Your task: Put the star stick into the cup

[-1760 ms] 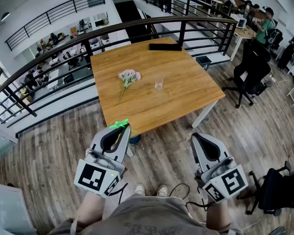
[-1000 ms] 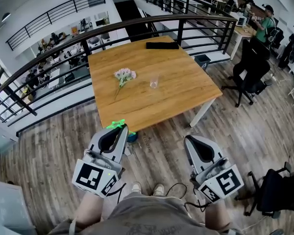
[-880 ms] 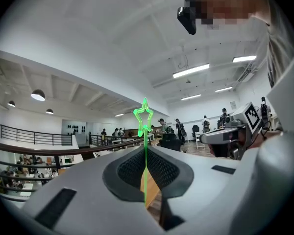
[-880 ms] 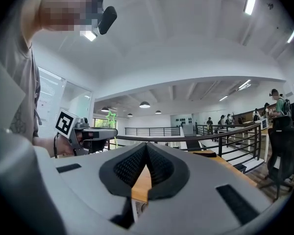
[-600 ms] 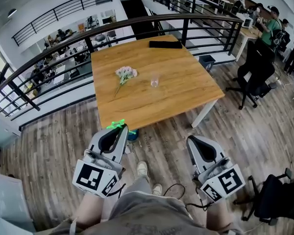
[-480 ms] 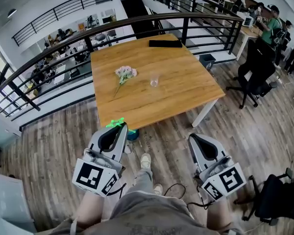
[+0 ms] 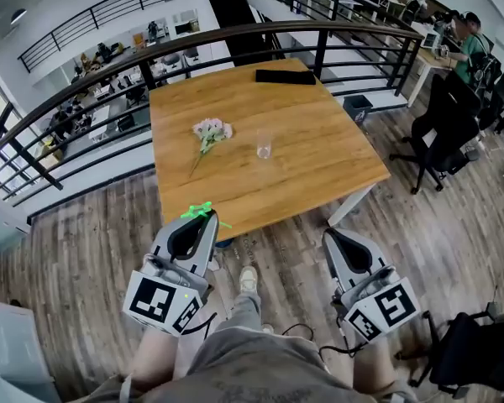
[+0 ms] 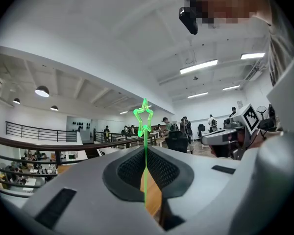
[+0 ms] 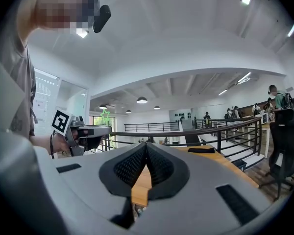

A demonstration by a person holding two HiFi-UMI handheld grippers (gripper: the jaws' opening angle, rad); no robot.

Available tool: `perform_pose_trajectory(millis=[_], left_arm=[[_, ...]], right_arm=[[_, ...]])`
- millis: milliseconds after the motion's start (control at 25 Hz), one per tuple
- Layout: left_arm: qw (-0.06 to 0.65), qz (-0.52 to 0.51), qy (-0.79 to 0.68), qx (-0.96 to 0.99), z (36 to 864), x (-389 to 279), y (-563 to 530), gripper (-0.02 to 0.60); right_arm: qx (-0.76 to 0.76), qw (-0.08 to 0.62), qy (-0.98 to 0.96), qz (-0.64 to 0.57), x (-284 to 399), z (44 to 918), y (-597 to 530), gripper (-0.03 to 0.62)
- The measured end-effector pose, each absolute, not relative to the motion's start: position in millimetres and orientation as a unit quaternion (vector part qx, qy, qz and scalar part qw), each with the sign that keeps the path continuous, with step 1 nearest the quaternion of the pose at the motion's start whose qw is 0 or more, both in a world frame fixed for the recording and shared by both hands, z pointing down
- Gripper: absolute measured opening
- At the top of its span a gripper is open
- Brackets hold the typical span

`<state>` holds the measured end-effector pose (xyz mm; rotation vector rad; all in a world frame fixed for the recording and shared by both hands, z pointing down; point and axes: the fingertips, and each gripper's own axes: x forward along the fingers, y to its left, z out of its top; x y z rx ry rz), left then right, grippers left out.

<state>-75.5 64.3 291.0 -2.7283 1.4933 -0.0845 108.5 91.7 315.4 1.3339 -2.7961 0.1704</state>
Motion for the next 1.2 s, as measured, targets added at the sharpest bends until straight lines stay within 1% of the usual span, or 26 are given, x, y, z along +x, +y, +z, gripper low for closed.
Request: perform_pose_trajectory(millis=[440,720,920,1200], left_arm=[[0.001,-0.029,0.478,-0.878,299,-98,-80,0.021],[0.002,-0.033,0.465,-0.885,307,-113,-157,0.021],[-0.007,-0.035,0.461,-0.887,309,-118,-191,0.021],[-0.012,-0.041,0.467,-0.883,312,-113,-211,0.021]], right_arm=[[0.414,0.056,-0.906,0.066,77,327,-53,0.029],[0.423,0.061,-0.902,0.062,56,329,-133,0.029],[0.427,0.061,-0.9,0.066,49,328,-167,0.029],[0.423,0.067,-0.901,0.074,59,334,-189,0.029]])
